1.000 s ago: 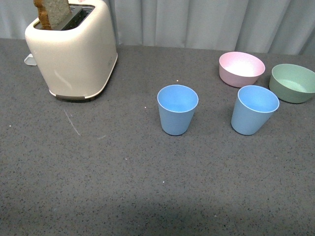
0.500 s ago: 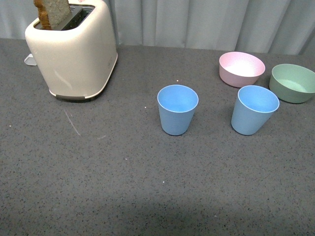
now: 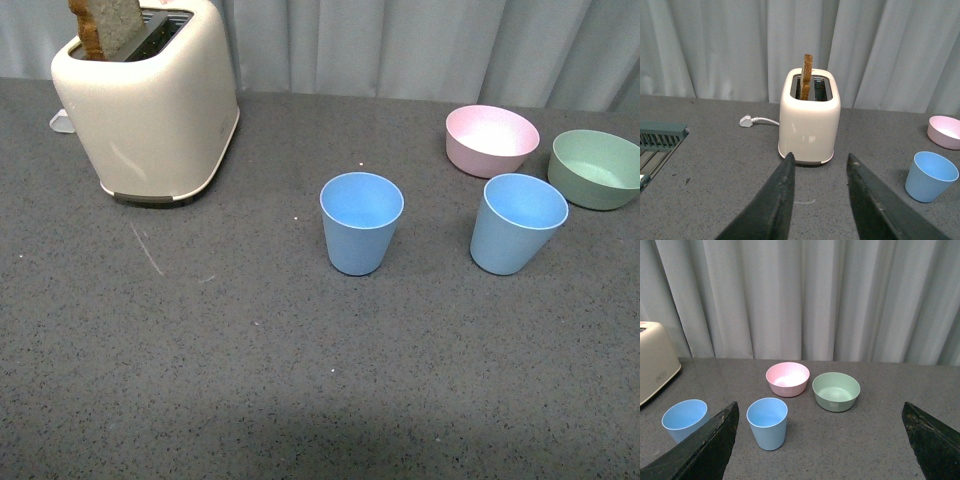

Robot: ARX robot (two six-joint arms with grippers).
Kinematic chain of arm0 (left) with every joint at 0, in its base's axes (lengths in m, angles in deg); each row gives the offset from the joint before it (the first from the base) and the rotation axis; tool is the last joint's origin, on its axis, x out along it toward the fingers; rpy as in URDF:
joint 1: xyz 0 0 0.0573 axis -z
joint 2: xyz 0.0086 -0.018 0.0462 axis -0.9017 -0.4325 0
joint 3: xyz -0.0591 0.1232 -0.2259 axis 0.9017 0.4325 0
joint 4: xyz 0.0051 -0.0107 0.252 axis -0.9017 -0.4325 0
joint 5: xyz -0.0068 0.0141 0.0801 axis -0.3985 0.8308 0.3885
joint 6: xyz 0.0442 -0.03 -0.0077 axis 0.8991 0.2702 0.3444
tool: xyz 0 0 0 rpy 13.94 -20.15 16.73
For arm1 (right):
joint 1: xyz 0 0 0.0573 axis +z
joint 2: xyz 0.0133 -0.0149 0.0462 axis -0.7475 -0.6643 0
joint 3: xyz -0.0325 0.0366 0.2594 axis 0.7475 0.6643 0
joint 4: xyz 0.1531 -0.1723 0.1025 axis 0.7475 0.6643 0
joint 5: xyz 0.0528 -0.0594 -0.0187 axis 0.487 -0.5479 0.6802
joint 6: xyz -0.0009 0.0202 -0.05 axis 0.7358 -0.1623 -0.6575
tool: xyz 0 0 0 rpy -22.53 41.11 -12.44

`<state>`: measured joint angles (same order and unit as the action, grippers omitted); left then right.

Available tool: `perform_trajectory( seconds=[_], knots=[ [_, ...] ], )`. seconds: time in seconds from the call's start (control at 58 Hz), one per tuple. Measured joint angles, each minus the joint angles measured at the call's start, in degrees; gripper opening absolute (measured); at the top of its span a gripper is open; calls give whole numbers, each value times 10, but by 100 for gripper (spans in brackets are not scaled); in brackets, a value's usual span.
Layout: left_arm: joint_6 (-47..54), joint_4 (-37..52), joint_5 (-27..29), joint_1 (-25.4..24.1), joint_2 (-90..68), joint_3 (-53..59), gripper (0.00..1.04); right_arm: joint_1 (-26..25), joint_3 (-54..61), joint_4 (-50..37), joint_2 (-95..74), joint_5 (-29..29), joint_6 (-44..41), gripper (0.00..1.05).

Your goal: Stack blue cups with both arms

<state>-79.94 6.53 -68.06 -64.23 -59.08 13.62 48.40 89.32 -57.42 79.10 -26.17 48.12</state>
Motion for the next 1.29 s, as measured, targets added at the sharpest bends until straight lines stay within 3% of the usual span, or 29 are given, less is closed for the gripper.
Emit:
perform_trajectory(
  seconds=[0.293,0.379,0.448,0.552,0.759,1.0,1.293],
  knots=[
    [0,0,0,0,0,0,85,0,0,0,0,0,0,95],
    [0,0,0,0,0,0,100,0,-13,38,-30,-22,-58,95],
    [0,0,0,0,0,0,98,-16,-22,39,-91,-20,-108,95],
    [1,0,0,0,0,0,98,-35,-40,12,-188,1,-114,95],
    [1,0,0,0,0,0,98,-37,-166,-188,-621,9,-73,95],
    [1,0,0,0,0,0,98,-9,-369,-115,-917,7,-28,95],
    [1,0,0,0,0,0,98,19,-512,-64,-1052,-3,28,95]
  ],
)
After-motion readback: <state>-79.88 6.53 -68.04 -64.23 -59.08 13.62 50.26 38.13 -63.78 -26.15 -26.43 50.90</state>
